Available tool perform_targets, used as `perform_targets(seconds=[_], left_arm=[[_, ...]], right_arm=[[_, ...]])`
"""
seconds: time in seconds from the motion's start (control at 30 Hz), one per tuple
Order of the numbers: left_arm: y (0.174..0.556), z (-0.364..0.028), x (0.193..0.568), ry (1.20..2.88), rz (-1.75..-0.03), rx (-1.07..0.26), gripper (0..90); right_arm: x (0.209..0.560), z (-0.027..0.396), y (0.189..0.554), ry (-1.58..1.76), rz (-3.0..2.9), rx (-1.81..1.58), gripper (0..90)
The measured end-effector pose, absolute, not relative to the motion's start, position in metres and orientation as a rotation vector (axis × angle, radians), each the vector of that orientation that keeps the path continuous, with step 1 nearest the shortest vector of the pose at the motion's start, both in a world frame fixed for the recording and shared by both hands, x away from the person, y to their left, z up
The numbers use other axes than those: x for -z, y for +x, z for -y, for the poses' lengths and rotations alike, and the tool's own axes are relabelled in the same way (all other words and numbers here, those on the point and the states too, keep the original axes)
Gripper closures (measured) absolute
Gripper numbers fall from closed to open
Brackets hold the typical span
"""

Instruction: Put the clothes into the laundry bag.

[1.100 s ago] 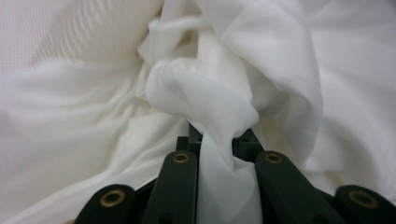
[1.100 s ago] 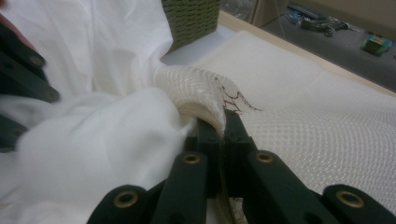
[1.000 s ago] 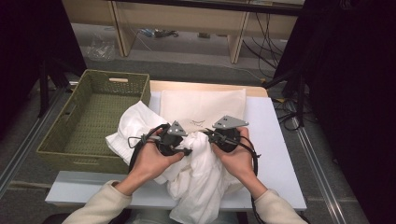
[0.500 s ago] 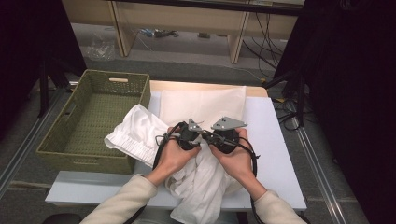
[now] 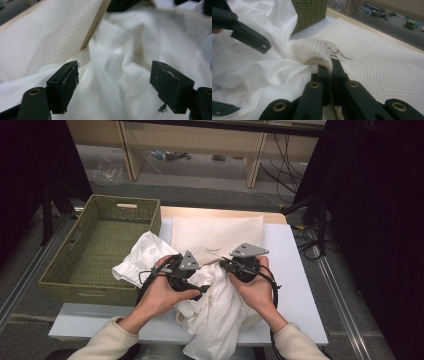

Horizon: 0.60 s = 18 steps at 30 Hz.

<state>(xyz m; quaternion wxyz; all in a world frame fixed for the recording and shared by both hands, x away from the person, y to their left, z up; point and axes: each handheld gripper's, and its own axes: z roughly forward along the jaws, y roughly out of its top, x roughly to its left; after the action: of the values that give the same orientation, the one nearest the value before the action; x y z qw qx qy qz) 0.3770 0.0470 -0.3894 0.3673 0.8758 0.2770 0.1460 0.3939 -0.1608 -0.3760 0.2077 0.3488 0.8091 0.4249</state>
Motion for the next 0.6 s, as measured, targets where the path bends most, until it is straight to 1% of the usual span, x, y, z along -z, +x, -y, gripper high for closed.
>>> perform_targets(seconds=[0.03, 0.1, 0.2, 0.33, 0.43, 0.5, 0.6], left_arm=[[0.381, -0.046, 0.396, 2.283, -0.719, -0.402, 21.2], [0.389, -0.043, 0.410, 2.337, -0.733, -0.395, 22.5], [0.396, -0.038, 0.425, 2.420, -0.742, -0.383, 30.0], [0.398, -0.037, 0.431, 2.454, -0.765, -0.344, 54.5], [0.395, -0.040, 0.425, 2.391, -0.811, -0.261, 73.1], [0.390, -0.043, 0.414, 2.326, -0.835, -0.201, 79.5], [0.381, -0.043, 0.391, 2.231, -0.812, -0.186, 82.2]], right_arm=[[0.376, 0.161, 0.394, 0.967, -2.249, -1.183, 89.0], [0.376, 0.162, 0.395, 0.946, -2.247, -1.179, 89.0], [0.377, 0.161, 0.395, 0.947, -2.260, -1.184, 89.0], [0.380, 0.160, 0.396, 0.947, -2.273, -1.180, 89.0], [0.381, 0.159, 0.395, 0.945, -2.263, -1.178, 89.0], [0.380, 0.159, 0.395, 0.930, -2.266, -1.169, 89.0], [0.380, 0.158, 0.395, 0.936, -2.262, -1.176, 89.0]])
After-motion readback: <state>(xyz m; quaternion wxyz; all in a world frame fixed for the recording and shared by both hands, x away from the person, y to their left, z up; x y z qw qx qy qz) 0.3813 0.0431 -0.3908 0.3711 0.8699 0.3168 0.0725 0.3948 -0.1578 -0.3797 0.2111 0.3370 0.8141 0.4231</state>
